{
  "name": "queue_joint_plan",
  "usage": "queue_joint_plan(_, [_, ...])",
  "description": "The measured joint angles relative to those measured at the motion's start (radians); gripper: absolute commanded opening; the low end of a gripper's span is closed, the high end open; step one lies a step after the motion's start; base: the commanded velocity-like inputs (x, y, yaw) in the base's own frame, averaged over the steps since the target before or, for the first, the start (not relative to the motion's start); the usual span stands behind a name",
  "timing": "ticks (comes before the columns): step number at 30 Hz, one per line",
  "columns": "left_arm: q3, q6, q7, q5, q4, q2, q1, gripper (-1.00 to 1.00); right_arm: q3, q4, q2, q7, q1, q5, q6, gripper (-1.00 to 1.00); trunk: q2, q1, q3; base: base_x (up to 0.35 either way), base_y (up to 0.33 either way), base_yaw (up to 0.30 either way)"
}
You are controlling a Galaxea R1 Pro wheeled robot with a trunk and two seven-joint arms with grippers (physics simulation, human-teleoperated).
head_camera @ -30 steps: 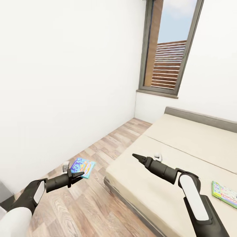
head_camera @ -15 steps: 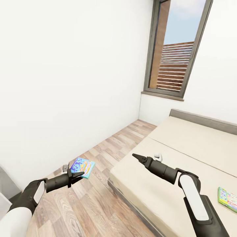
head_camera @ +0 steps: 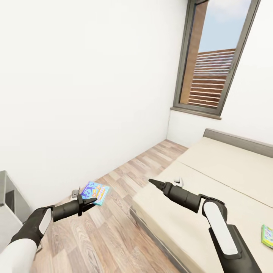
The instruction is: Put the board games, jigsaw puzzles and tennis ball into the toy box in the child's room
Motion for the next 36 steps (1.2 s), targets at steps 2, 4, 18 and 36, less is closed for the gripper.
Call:
queue_joint_plan(2, [0.000, 0.000, 0.000, 0.000, 0.000, 0.000, 0.000, -1.00, 0.001, 0.000, 0.000, 0.000, 0.000, 0.000, 0.000, 1.00, 0.014, -0.008, 0.008, 0.000, 0.000, 0.254])
queue_joint_plan(4, [0.000, 0.000, 0.000, -0.001, 0.000, 0.000, 0.000, -1.00, 0.001, 0.000, 0.000, 0.000, 0.000, 0.000, 0.000, 1.00, 0.028, -0.015, 0.016, 0.000, 0.000, 0.255])
queue_joint_plan(18, [0.000, 0.000, 0.000, 0.000, 0.000, 0.000, 0.000, -1.00, 0.003, 0.001, 0.000, 0.000, 0.000, -0.001, 0.000, 1.00, 0.126, -0.069, 0.065, 0.000, 0.000, 0.110])
queue_joint_plan(36, [0.000, -0.001, 0.000, -0.001, 0.000, 0.000, 0.000, -1.00, 0.022, 0.001, 0.000, 0.001, 0.000, 0.000, -0.039, 1.00, 0.252, -0.138, 0.129, 0.000, 0.000, 0.187])
